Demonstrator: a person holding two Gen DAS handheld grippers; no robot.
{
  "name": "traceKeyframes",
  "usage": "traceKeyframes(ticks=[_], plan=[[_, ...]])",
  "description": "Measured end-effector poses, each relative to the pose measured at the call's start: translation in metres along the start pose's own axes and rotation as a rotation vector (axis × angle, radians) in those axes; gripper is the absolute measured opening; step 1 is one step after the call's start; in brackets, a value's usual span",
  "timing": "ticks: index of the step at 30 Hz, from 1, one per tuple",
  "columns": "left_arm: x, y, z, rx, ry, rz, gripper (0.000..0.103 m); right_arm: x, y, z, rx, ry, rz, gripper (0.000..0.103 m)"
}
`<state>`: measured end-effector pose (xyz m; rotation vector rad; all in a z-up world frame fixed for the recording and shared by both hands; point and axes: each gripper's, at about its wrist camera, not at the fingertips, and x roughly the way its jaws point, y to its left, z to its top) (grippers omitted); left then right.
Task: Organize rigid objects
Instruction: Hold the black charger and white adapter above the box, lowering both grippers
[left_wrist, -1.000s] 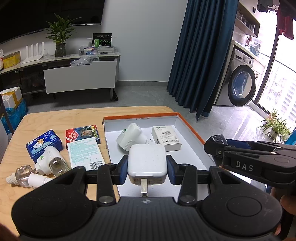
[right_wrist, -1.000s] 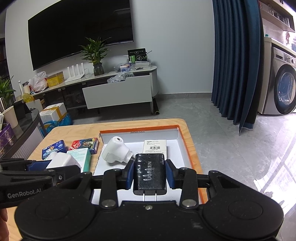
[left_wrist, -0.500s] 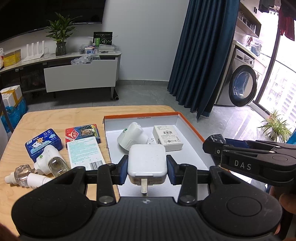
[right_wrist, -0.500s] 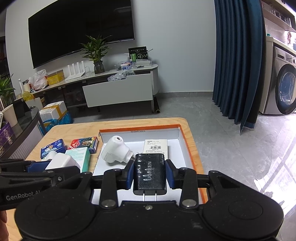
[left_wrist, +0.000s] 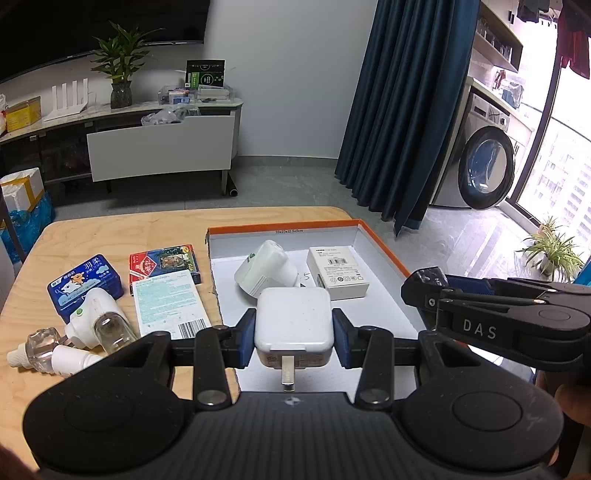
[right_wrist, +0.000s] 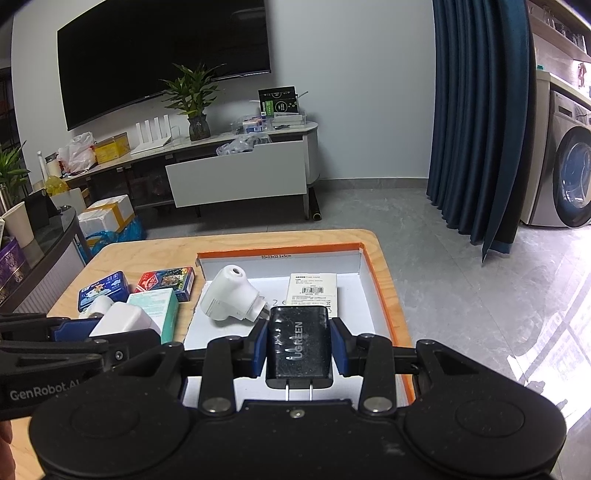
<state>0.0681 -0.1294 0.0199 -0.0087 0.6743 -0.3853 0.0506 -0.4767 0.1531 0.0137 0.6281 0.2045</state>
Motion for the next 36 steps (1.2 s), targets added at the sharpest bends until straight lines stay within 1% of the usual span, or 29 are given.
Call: traceKeyframes(ticks=[36], plan=[[0.015, 0.007, -0.003, -0.018, 0.036, 0.001, 0.043, 0.020, -0.007, 0.000, 0.003, 0.042, -0.001, 0.044]])
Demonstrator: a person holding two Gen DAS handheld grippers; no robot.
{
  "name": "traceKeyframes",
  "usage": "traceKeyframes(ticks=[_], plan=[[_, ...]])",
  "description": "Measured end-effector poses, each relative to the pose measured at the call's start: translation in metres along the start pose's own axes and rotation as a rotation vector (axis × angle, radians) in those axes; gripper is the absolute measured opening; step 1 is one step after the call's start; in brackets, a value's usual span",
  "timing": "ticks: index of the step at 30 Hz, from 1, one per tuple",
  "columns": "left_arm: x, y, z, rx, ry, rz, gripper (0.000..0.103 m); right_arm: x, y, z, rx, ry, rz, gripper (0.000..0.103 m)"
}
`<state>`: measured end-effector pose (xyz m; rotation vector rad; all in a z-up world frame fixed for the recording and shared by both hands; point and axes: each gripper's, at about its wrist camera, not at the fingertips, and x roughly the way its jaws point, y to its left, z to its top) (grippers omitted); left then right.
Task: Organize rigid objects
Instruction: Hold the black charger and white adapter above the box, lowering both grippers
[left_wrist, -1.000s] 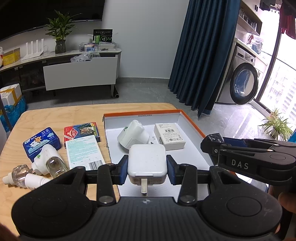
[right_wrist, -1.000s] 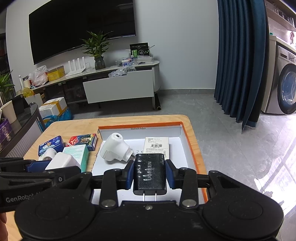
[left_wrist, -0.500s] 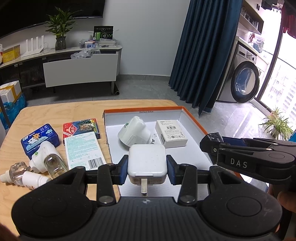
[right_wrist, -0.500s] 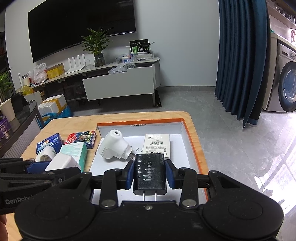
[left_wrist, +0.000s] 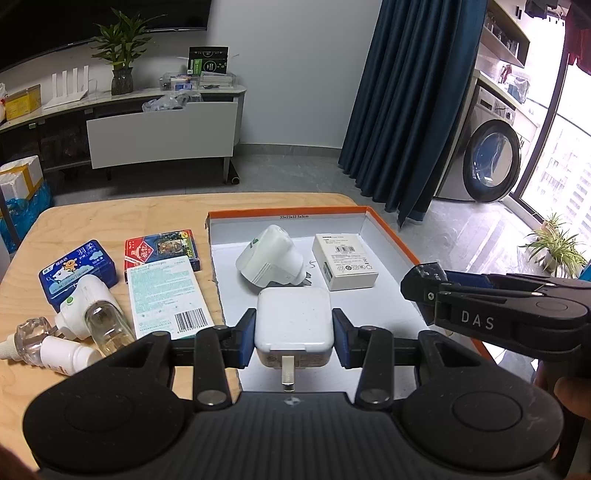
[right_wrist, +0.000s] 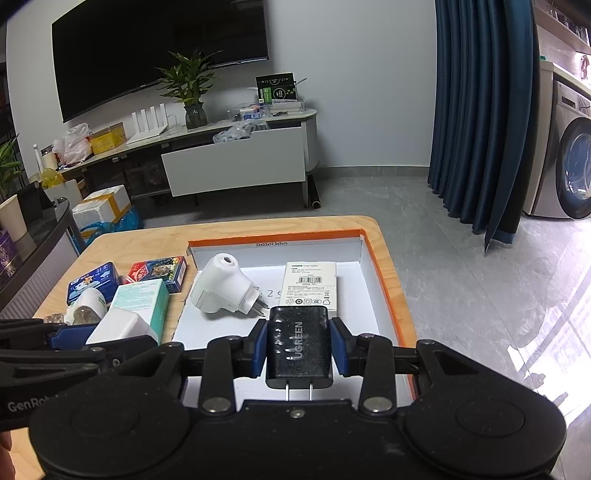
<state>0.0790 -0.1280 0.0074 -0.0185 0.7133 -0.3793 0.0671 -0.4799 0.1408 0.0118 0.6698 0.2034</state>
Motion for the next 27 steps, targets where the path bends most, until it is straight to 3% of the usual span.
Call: traceKeyframes(ticks=[27], plan=[[0.014, 0.000, 0.005, 0.000, 0.018, -0.005, 0.043, 0.018, -0.009, 0.007, 0.004, 0.029, -0.012, 0.044]])
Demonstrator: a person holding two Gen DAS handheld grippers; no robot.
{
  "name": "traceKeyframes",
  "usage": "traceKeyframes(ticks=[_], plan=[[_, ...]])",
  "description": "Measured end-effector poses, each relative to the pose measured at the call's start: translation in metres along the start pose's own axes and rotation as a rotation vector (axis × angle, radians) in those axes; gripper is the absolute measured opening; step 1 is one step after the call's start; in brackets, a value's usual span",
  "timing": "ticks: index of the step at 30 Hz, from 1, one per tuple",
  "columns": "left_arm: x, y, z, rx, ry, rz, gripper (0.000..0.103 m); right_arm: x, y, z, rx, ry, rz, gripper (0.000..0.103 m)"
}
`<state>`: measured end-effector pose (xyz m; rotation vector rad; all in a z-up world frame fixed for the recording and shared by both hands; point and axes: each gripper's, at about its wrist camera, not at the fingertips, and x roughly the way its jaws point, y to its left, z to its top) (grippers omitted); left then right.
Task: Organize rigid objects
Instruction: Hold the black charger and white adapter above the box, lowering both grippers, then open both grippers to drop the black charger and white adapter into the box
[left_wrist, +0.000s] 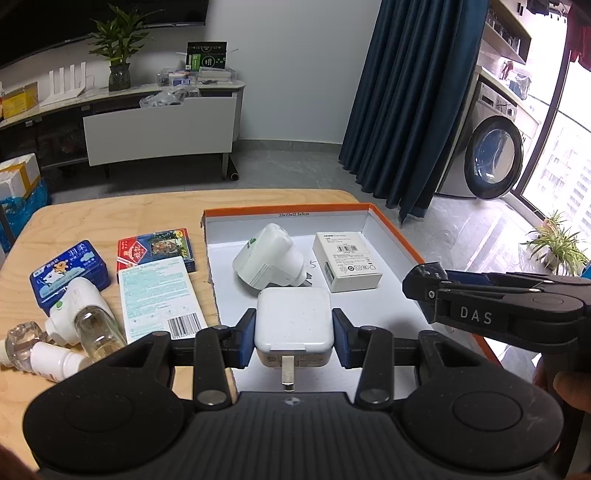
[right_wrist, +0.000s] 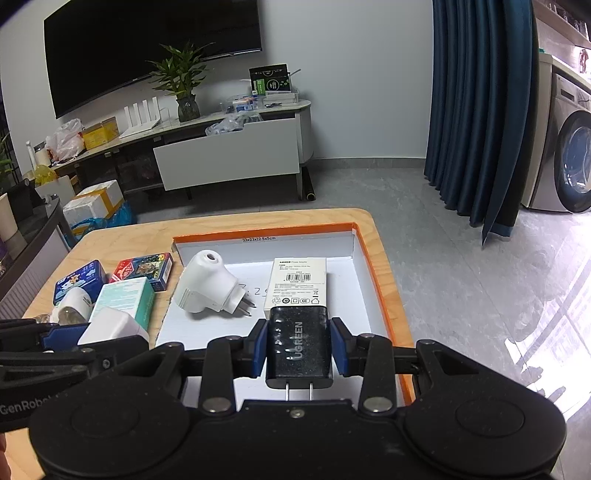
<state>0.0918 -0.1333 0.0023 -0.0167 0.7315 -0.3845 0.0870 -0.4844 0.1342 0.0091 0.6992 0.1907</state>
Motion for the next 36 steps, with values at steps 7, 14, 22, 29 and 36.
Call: traceKeyframes(ticks=[7, 14, 22, 29, 36], plan=[[0.010, -0.004, 0.005, 0.009, 0.009, -0.007, 0.043, 0.014, -0.003, 0.006, -0.007, 0.015, -0.009, 0.044], [0.023, -0.012, 0.010, 0.029, 0.018, -0.013, 0.043, 0.030, -0.008, 0.014, -0.012, 0.027, -0.027, 0.044], [0.040, -0.023, 0.017, 0.063, 0.023, -0.022, 0.043, 0.038, -0.018, 0.019, 0.002, 0.036, -0.036, 0.044], [0.054, -0.030, 0.020, 0.079, 0.032, -0.024, 0.043, 0.043, -0.021, 0.021, 0.013, 0.043, -0.040, 0.044], [0.059, -0.036, 0.024, 0.082, 0.018, -0.033, 0.054, 0.039, -0.026, 0.025, 0.038, 0.018, -0.057, 0.055]])
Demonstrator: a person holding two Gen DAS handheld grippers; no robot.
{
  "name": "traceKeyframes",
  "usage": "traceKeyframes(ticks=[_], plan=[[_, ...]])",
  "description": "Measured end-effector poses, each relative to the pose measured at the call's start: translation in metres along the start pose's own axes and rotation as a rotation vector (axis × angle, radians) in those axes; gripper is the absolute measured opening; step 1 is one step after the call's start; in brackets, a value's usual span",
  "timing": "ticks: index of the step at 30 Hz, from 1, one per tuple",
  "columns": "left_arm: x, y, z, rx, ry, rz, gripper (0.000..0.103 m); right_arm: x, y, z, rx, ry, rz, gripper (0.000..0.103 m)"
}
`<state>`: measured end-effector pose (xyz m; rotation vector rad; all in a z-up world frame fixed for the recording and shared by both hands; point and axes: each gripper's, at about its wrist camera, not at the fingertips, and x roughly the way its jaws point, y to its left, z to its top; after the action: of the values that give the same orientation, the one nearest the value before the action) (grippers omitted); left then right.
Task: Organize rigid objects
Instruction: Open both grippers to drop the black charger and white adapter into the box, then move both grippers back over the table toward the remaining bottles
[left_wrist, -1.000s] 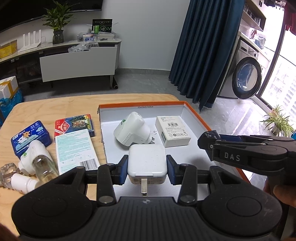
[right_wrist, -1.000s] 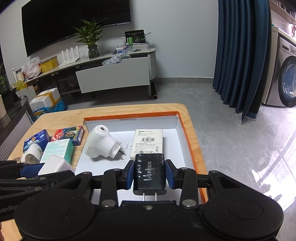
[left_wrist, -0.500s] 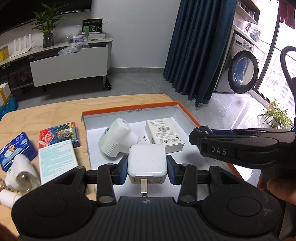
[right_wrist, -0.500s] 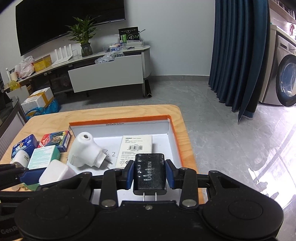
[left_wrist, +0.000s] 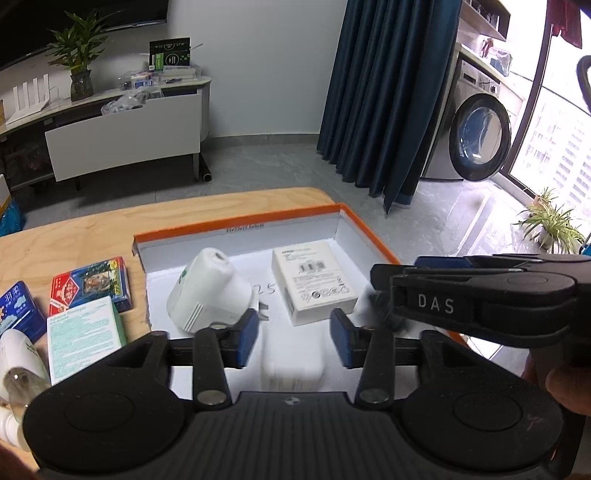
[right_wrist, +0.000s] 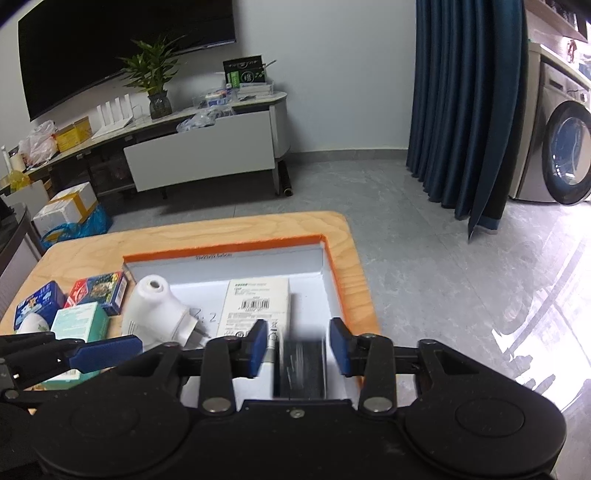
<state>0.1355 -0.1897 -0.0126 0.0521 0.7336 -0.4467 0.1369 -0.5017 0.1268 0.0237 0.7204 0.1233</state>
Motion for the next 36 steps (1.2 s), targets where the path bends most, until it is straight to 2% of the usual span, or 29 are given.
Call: traceKeyframes(ticks=[4, 6, 8, 13, 20, 29, 36], plan=[[-0.009, -0.001, 0.000, 0.011, -0.025, 0.007, 0.061, -0.011, -0.002, 0.003, 0.012, -0.023, -0.005, 0.056], [-0.014, 0.003, -0.001, -0.002, -0.028, 0.011, 0.065, -0.016, -0.002, 0.003, 0.023, -0.029, -0.003, 0.059], [-0.021, 0.008, -0.003, -0.013, -0.032, 0.023, 0.067, -0.023, -0.001, 0.001, 0.030, -0.040, -0.001, 0.067], [-0.047, 0.028, -0.011, -0.041, -0.043, 0.074, 0.077, -0.041, 0.008, -0.005, 0.039, -0.054, 0.021, 0.071], [-0.085, 0.069, -0.028, -0.110, -0.045, 0.157, 0.079, -0.061, 0.037, -0.016, 0.028, -0.063, 0.078, 0.076], [-0.131, 0.121, -0.052, -0.187, -0.044, 0.268, 0.080, -0.071, 0.091, -0.036, -0.025, -0.029, 0.169, 0.076], [-0.152, 0.164, -0.071, -0.262, -0.044, 0.356, 0.084, -0.081, 0.120, -0.046, -0.067, -0.021, 0.217, 0.078]])
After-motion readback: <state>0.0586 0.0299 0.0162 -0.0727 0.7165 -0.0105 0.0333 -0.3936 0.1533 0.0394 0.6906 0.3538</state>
